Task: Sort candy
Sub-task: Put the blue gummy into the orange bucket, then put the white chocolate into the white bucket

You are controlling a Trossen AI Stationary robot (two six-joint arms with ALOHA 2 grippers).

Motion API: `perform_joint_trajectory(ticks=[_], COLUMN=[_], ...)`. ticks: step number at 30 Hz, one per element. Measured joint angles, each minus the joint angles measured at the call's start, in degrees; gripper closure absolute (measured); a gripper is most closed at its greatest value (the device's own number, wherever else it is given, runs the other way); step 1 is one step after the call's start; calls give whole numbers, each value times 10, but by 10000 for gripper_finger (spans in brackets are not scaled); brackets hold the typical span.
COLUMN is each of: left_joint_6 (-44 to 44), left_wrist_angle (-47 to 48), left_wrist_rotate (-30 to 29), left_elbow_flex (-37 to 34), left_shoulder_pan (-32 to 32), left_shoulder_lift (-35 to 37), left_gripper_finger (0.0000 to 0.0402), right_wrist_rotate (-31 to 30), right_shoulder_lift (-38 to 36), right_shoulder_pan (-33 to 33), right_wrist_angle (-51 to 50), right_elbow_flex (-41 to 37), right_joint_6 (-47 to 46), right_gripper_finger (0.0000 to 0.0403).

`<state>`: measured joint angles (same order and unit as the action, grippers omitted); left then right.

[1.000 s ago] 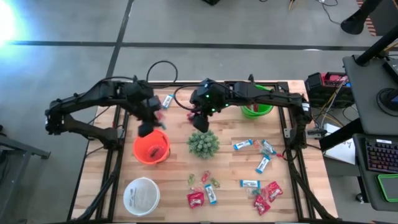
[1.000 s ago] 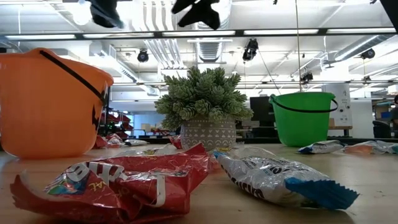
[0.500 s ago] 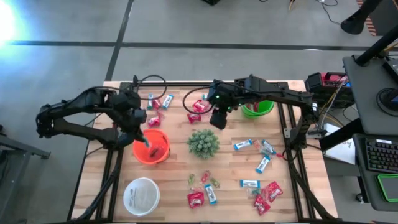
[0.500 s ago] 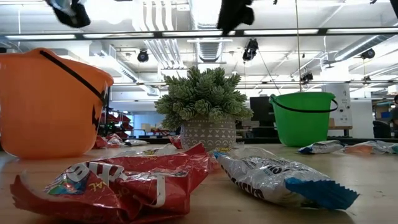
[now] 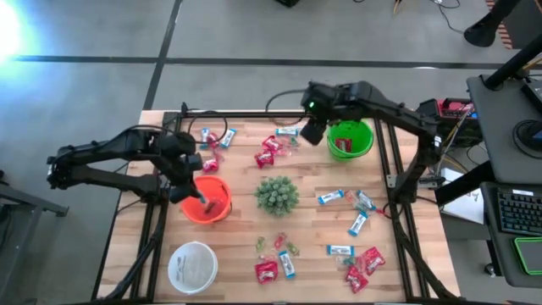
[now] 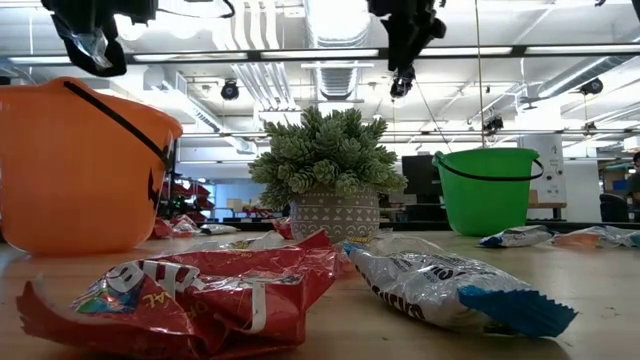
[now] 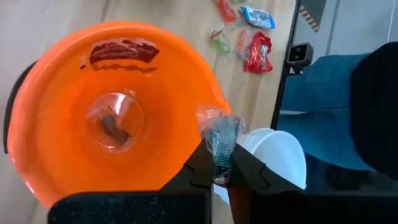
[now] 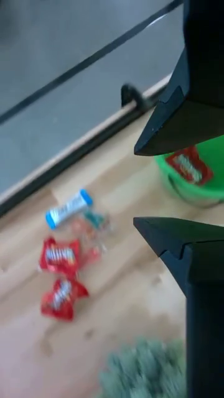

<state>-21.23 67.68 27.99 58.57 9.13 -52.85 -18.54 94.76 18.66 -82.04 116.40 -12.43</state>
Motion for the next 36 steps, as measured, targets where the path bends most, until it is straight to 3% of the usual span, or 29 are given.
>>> perform_joint_trajectory(ticks=[10,19,31,36], left_joint_6=[-40,-38,2,31], left_wrist_angle=[2,37,50,65], left_wrist_rotate=[-21,-65,-65,-65], left_elbow_flex=[-2,-2,8,7], left_shoulder_pan=[0,1,1,1], left_shoulder_lift=[-19,-22,-15,-15], left_gripper_finger=[401,395,288,254], right_wrist_rotate=[5,8,14,90], right_shoulder_lift=[-32,-33,-50,-55], right_shoulder_pan=[105,125,120,104], right_wrist_angle=[0,1,-9,-27], right_elbow_flex=[0,0,0,0], right_joint_6=[35,38,-10,-26], right_gripper_finger=[241,241,241,241])
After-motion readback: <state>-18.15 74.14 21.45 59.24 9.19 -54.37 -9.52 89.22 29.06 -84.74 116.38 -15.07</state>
